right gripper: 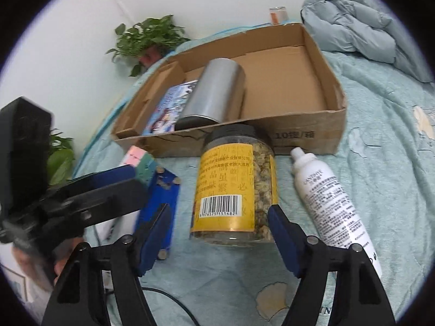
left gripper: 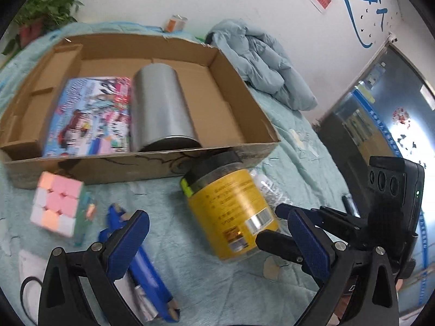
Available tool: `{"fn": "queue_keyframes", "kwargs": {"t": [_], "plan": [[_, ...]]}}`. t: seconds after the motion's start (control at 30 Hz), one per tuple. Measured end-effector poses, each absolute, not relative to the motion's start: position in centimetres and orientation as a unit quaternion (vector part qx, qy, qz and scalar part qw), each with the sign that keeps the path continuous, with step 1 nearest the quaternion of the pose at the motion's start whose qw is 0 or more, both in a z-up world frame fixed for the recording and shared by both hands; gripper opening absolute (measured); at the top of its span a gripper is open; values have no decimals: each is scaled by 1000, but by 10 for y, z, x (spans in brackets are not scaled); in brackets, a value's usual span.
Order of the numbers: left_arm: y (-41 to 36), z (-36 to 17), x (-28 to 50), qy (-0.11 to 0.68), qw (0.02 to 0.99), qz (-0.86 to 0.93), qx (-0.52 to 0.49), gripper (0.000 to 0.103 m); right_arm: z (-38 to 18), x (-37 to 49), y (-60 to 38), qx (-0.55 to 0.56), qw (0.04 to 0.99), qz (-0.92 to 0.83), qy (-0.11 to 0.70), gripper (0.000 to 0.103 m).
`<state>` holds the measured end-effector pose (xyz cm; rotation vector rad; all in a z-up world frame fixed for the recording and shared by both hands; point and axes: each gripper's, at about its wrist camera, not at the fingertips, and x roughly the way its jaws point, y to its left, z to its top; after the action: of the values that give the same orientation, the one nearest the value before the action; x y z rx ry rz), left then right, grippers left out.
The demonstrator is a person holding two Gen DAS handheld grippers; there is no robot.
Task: Organize rigid objects
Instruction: 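Move the left gripper to the yellow-labelled jar and grasp its body, then lift the yellow jar with the left gripper and carry it over the box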
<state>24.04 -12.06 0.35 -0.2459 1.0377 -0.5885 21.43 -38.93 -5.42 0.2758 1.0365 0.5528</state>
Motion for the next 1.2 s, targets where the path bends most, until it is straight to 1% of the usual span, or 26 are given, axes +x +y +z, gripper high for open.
{"fn": "queue_keyframes", "kwargs": {"t": [0.1,0.23,0.3,0.4,0.53,0.57,0.6,0.87,1.07,1.2], "plan": [[-135,-8,264,519,786,-311,-124,102,-56,224,-407,134,832,229,487,73],[-150,-22,285,546,769,-311,-119,102,-76,241,-422,168,801,227,528,70],[-158,-30,292,559,753,-322,-126,100,-82,241,-416,170,790,247,535,70],[-170,-40,298,573,741,-327,-126,96,-78,237,-403,142,799,251,528,70],[-172,-54,305,587,736,-312,-128,96,-74,237,-392,117,805,250,526,70],[-172,-57,307,590,734,-311,-130,93,-74,237,-392,113,806,249,525,70],[-171,-60,308,593,731,-310,-136,93,-74,236,-390,110,807,249,524,70],[-163,-67,308,586,734,-307,-152,93,-80,238,-379,98,812,248,519,77],[-157,-64,301,577,740,-309,-154,90,-80,238,-373,87,815,246,518,77],[-155,-55,290,561,754,-309,-148,85,-78,234,-373,84,819,241,513,77]]}}
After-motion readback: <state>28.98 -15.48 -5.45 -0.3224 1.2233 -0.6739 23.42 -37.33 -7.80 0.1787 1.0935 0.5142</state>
